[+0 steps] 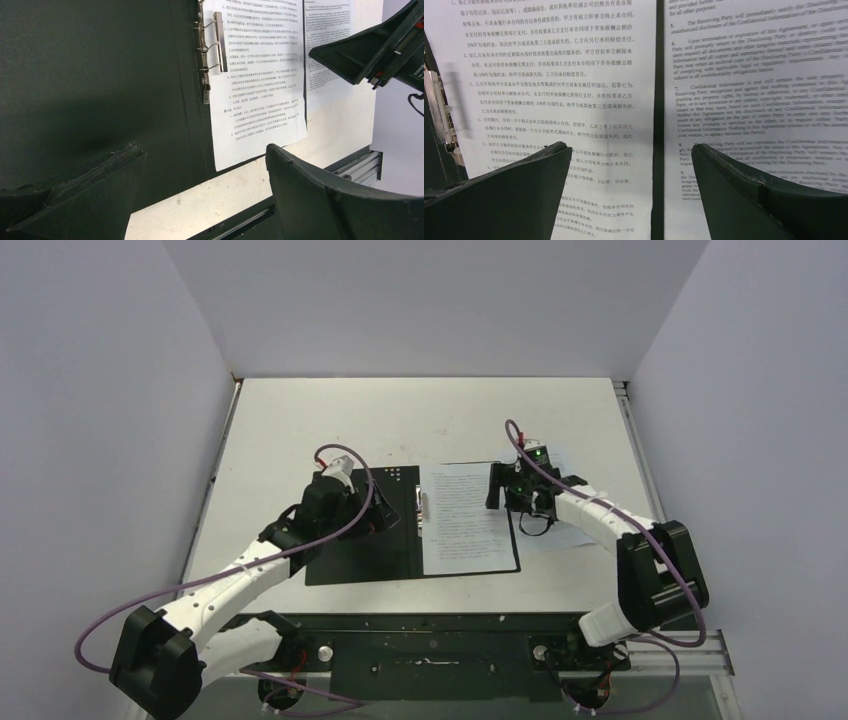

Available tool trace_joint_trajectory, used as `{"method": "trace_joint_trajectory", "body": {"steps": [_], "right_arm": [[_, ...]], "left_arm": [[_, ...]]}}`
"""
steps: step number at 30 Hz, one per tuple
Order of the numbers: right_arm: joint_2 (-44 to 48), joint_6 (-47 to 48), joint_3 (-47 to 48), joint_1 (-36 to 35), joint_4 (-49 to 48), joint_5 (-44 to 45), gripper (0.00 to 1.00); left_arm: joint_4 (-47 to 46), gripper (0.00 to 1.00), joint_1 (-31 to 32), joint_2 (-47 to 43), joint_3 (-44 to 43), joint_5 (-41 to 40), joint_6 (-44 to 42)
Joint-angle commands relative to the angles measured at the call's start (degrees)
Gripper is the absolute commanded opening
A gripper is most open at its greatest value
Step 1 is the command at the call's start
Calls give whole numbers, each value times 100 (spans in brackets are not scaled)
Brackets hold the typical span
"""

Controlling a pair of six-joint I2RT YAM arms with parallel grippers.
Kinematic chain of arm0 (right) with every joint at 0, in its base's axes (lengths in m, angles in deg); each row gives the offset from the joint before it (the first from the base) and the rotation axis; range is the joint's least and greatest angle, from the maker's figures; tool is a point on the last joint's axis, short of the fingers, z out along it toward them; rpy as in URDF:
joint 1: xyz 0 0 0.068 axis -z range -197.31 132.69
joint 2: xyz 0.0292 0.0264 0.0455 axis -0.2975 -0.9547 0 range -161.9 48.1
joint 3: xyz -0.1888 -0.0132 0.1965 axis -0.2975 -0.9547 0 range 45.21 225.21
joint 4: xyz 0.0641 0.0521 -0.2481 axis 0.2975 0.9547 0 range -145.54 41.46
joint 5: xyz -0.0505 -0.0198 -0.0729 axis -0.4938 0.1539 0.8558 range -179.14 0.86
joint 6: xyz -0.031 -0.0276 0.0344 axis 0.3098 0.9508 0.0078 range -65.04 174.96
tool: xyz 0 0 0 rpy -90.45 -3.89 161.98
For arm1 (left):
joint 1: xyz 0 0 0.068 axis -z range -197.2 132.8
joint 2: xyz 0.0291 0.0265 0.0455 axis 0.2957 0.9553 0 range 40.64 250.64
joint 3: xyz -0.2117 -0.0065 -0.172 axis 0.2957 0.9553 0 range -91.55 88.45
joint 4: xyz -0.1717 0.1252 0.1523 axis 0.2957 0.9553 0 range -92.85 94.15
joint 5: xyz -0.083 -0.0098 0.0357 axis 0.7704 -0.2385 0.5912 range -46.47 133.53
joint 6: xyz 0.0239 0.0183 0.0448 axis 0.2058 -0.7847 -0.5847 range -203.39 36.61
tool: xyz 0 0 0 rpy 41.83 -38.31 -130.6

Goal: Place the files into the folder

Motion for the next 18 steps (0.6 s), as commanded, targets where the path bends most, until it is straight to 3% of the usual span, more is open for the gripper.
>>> {"method": "trace_joint_trajectory", "body": {"steps": [1, 9, 18], "right_arm": [[567, 144, 291, 90, 116, 687, 96], [1081, -226, 54, 1023, -166, 918, 100], [1222, -650, -163, 1735, -486, 1702, 91]], "left_arm": [[-181, 90, 219, 15, -412, -135, -96], [-353, 90, 1007, 804, -1320, -321, -80], [-1135, 90, 1509, 2433, -2488, 121, 58]]}}
